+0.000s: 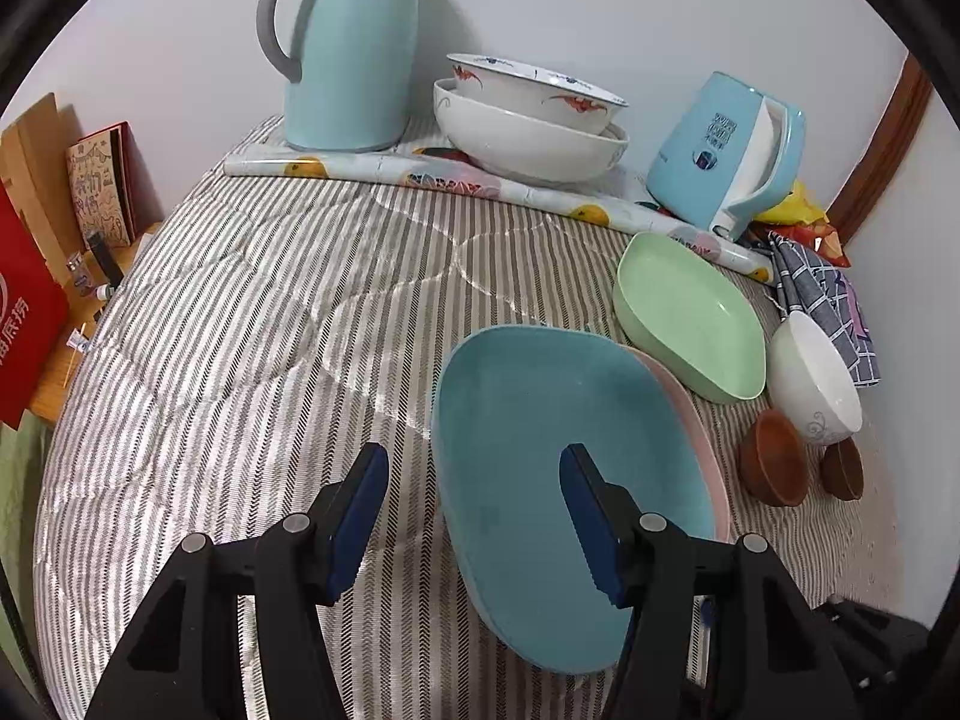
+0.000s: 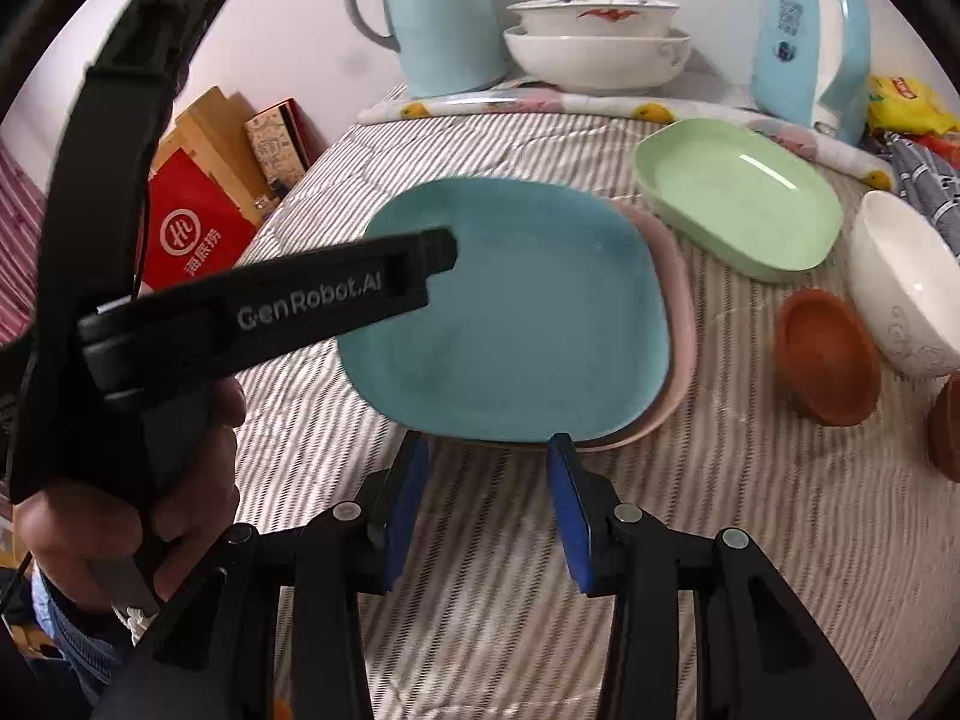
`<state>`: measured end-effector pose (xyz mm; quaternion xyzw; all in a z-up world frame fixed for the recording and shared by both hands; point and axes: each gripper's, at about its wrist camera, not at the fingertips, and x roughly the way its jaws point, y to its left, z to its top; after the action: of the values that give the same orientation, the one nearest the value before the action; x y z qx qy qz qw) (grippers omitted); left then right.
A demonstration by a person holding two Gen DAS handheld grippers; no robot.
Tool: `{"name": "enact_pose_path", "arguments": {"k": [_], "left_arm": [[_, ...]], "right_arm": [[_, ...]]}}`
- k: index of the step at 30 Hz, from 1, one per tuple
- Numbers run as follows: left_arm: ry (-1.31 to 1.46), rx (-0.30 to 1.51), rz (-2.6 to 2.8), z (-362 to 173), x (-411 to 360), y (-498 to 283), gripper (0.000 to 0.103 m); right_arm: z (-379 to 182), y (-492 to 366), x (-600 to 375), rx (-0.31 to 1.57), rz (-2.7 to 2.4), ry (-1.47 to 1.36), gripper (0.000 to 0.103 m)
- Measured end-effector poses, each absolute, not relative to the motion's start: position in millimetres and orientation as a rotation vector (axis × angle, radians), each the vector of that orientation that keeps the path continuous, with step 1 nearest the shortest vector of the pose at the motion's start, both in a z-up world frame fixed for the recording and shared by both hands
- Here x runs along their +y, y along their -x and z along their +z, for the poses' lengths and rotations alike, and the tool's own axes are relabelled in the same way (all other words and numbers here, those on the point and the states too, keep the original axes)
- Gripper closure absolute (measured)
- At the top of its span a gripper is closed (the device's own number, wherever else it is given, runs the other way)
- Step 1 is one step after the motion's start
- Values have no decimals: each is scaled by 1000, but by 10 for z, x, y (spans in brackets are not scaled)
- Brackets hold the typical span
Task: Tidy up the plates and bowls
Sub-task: 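Move both tools to the light-green plate and grip its rim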
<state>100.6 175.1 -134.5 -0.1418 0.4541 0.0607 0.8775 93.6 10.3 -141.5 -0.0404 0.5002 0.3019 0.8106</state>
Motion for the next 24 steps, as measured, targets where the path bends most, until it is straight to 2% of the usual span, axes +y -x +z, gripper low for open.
{"name": "enact_pose_path", "arguments": {"k": [8, 24], "left_arm": [[264, 952, 123, -1400, 1616, -1074, 48], [224, 912, 180, -1111, 1373, -1227, 47]], "right_arm": [[-1385, -1107, -247, 1053, 574, 49, 62], [-1095, -1442, -735, 949, 471, 28, 61]]}}
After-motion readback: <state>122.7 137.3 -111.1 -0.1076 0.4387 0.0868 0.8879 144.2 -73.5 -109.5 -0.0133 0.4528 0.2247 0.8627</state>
